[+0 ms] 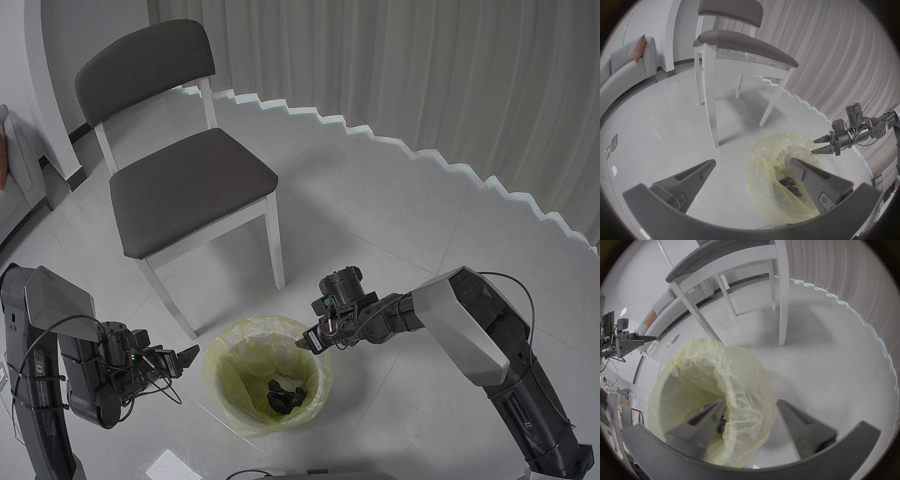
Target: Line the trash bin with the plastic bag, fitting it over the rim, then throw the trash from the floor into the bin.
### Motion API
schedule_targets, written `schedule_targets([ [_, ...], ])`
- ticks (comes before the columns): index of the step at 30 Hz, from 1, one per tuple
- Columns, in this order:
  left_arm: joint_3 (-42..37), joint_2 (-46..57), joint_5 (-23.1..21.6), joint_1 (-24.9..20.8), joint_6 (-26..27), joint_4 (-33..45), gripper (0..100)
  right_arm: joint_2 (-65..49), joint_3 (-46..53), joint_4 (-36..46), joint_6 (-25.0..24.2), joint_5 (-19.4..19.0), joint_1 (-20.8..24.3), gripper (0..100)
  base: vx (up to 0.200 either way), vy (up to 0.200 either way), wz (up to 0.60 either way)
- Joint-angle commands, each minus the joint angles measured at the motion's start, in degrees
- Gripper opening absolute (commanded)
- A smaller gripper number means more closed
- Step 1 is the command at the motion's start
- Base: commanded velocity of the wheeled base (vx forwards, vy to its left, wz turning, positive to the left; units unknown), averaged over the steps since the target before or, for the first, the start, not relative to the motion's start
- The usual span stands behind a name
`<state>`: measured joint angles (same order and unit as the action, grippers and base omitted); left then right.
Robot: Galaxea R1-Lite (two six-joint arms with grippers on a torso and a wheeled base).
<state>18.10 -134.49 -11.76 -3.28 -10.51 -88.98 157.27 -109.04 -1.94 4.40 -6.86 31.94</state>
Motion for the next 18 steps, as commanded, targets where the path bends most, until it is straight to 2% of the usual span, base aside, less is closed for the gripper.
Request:
schedule_targets([
  [1,0.0,-0.2,0.0,-0.1,0.0,-1.0,100,0.8,-0.2,0.0,-0.2,0.0,-0.2,0,0.0,0.0,0.0],
  [18,0.0,-0.2,0.3,0.0,0.0,-1.0,100,-0.2,-0.2,0.4,-2.1,0.1,-1.1,0,0.0,0.0,0.0],
])
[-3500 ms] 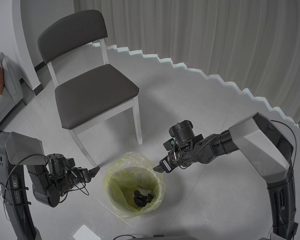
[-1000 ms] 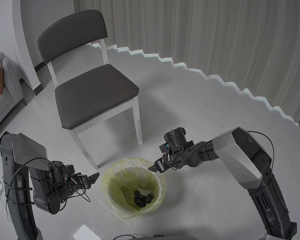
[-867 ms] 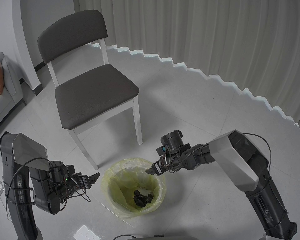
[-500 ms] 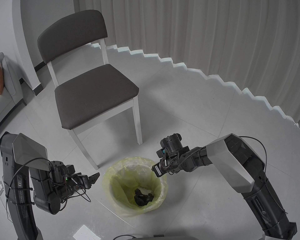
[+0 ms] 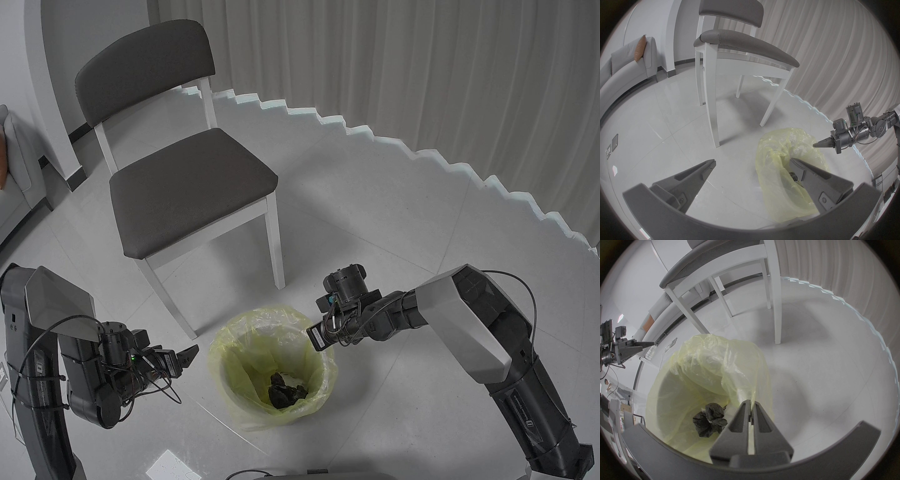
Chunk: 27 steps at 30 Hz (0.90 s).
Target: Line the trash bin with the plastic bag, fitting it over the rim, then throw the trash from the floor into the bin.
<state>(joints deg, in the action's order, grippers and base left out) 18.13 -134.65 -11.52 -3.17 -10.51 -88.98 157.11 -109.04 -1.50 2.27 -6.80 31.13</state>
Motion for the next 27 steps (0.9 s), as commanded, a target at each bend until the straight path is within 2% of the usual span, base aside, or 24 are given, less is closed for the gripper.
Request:
schedule_targets([
  [1,0.0,-0.1,0.0,-0.1,0.0,-1.0,100,-0.1,-0.1,-0.1,0.0,0.0,-0.5,0,0.0,0.0,0.0],
  [8,0.3,0.0,0.1,0.1,0.0,-1.0,100,-2.7,0.7,0.1,0.0,0.0,-1.3,0,0.0,0.0,0.0],
  [17,0.3,0.2,0.9,-0.5,0.0,-1.0,100,1.6,-0.6,-0.1,0.2,0.1,-0.8,0,0.0,0.0,0.0],
  [22,-0.4,3.4,0.8,0.0,-0.3,-1.0,100,-2.4,2.9,0.6,0.8,0.7,-1.3,0,0.0,0.0,0.0],
  [23,-0.5,4.7,0.8,0.0,-0.5,-1.0,100,-5.2,4.7,0.8,0.3,0.7,-1.6,100,0.0,0.0,0.0],
  [27,-1.6,9.8,0.7,0.0,-0.7,-1.0,100,-15.3,12.5,0.2,0.3,0.7,-3.4,100,0.0,0.0,0.0],
])
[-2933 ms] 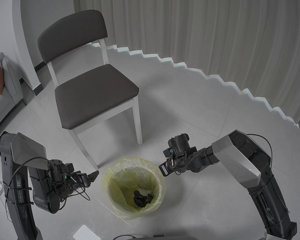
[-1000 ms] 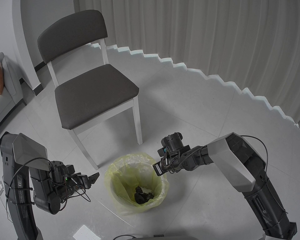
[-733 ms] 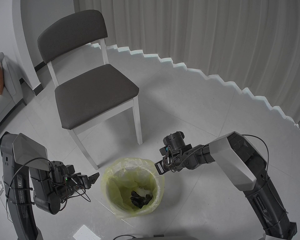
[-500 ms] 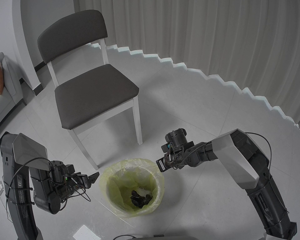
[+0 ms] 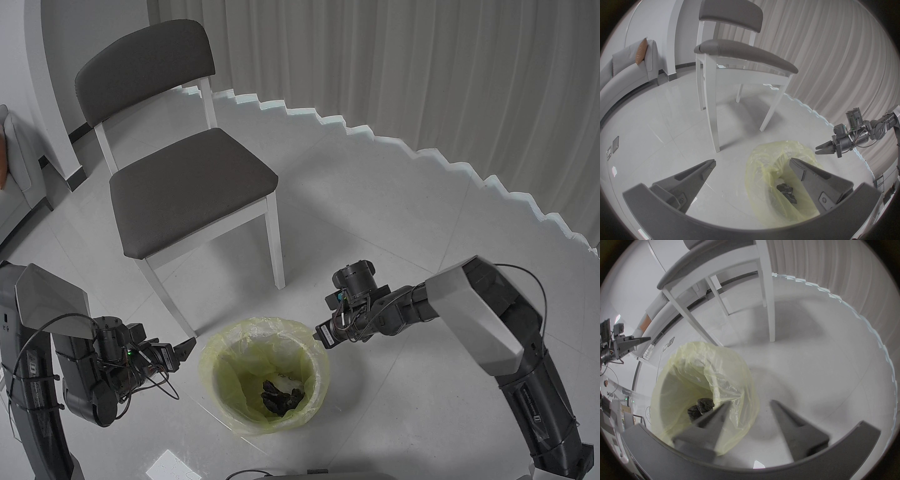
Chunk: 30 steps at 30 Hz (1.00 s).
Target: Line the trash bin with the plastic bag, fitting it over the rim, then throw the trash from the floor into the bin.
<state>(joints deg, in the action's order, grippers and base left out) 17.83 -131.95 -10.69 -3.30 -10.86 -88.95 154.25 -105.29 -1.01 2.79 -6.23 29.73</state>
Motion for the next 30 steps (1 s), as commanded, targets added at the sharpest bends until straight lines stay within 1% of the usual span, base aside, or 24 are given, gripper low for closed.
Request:
schedule_targets([
  [1,-2.4,9.6,-0.1,0.1,-0.4,-1.0,100,-16.5,12.2,-0.4,-0.2,0.3,-2.7,100,0.0,0.0,0.0],
  [4,-4.6,15.9,0.0,0.2,-0.8,-1.0,100,-27.1,20.9,-0.9,-0.2,0.4,-4.1,100,0.0,0.0,0.0],
  [6,-6.0,20.5,0.1,0.7,-2.1,-1.0,100,-33.8,26.9,-1.8,-0.2,0.6,-4.5,100,0.0,0.0,0.0],
  [7,-6.8,23.8,-0.1,1.3,-2.8,-1.0,100,-38.6,31.0,-2.7,-0.2,1.3,-4.6,100,0.0,0.0,0.0],
  [9,-8.0,28.9,-0.4,2.6,-3.0,-0.9,100,-46.0,37.2,-4.3,-0.3,3.7,-4.6,100,0.0,0.0,0.0],
  [12,-9.0,36.3,-0.5,4.8,-3.1,0.4,100,-55.8,45.7,-8.7,-0.6,9.8,-4.8,100,0.0,0.0,0.0],
  [14,-10.1,42.2,-0.6,5.9,-3.2,2.6,100,-62.2,51.9,-13.8,-1.3,14.3,-4.9,100,0.0,0.0,0.0],
  [15,-10.1,42.7,-0.6,5.9,-3.2,2.8,100,-62.8,52.5,-14.3,-1.4,14.7,-4.9,100,0.0,0.0,0.0],
  [16,-10.5,48.6,-1.0,6.6,-3.4,6.5,100,-69.3,59.1,-20.1,-2.6,17.5,-5.4,100,0.0,0.0,0.0],
  [18,-10.6,54.5,-2.3,6.7,-4.2,10.9,100,-75.4,65.0,-24.3,-3.0,18.3,-6.7,100,0.0,0.0,0.0],
  [20,-10.5,63.2,-4.0,6.6,-4.7,18.8,100,-83.4,71.9,-27.3,-2.9,18.3,-9.3,100,0.0,0.0,0.0],
  [21,-10.2,66.0,-4.3,6.6,-4.7,21.7,100,-85.9,73.7,-27.6,-2.9,18.4,-10.1,100,0.0,0.0,0.0],
  [26,-7.6,84.1,-4.8,6.3,-4.9,42.9,100,-104.1,84.4,-27.2,-2.9,17.7,-16.2,100,0.0,0.0,0.0],
  [28,-6.9,91.0,-4.9,6.1,-4.8,51.2,100,-111.0,88.7,-26.3,-2.9,17.7,-18.5,100,0.0,0.0,0.0],
  [29,-6.6,93.3,-5.0,6.1,-4.9,53.9,100,-113.4,90.0,-25.9,-2.9,17.7,-19.4,100,0.0,0.0,0.0],
  [30,-6.2,96.8,-5.1,6.1,-4.8,58.1,100,-116.8,91.8,-25.1,-3.0,17.5,-21.2,100,0.0,0.0,0.0],
])
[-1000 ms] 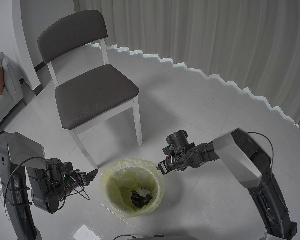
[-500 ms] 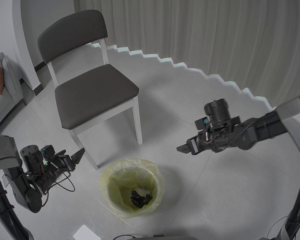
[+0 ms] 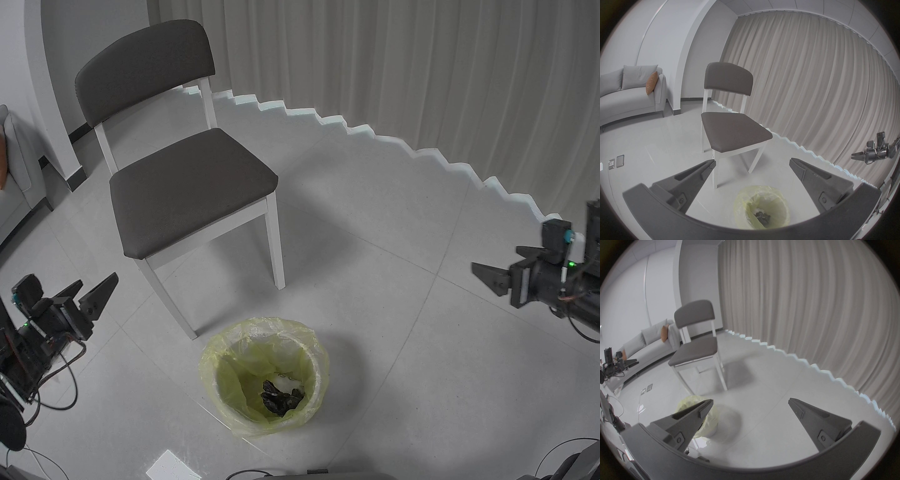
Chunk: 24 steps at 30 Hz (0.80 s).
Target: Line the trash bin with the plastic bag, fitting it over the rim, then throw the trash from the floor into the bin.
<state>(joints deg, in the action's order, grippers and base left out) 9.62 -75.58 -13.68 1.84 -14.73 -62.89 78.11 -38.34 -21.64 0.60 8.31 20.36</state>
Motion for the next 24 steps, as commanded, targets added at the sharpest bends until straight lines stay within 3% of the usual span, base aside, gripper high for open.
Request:
schedule_targets([
  [1,2.2,42.8,-2.2,1.0,-0.9,34.9,100,-42.9,26.1,-3.8,-0.9,2.4,-13.2,100,0.0,0.0,0.0],
  [4,1.8,50.2,-2.2,1.0,-1.0,42.9,100,-49.8,30.8,-1.2,-2.4,0.3,-16.9,100,0.0,0.0,0.0],
  [8,0.9,58.0,-2.2,0.4,-1.0,48.8,100,-58.3,33.3,3.9,-3.0,-1.8,-18.4,100,0.0,0.0,0.0],
  [11,-0.9,66.1,-2.1,-1.1,-1.0,55.0,100,-70.8,33.6,15.7,-3.0,-6.3,-19.1,100,0.0,0.0,0.0],
  [12,-1.1,66.4,-2.1,-1.2,-1.0,55.3,100,-71.3,33.6,16.3,-3.0,-6.6,-19.1,100,0.0,0.0,0.0],
  [13,-2.7,71.5,-2.1,-1.9,-1.0,58.3,100,-77.8,33.9,22.9,-2.6,-9.5,-20.0,100,0.0,0.0,0.0],
  [15,-4.3,75.6,-2.2,-1.8,-0.7,61.0,100,-78.1,34.7,25.7,-2.4,-7.9,-20.4,100,0.0,0.0,0.0],
  [18,-6.3,75.6,0.8,-1.8,0.0,60.7,100,-77.7,37.6,22.6,-1.2,-5.6,-20.4,100,0.0,0.0,0.0],
  [21,-9.6,75.6,4.2,-1.8,1.5,58.4,100,-77.7,38.1,22.2,0.0,-5.8,-20.4,100,0.0,0.0,0.0],
  [24,-9.6,75.6,4.6,-1.8,2.5,58.4,100,-77.7,38.1,22.1,0.4,-5.9,-20.4,100,0.0,0.0,0.0],
])
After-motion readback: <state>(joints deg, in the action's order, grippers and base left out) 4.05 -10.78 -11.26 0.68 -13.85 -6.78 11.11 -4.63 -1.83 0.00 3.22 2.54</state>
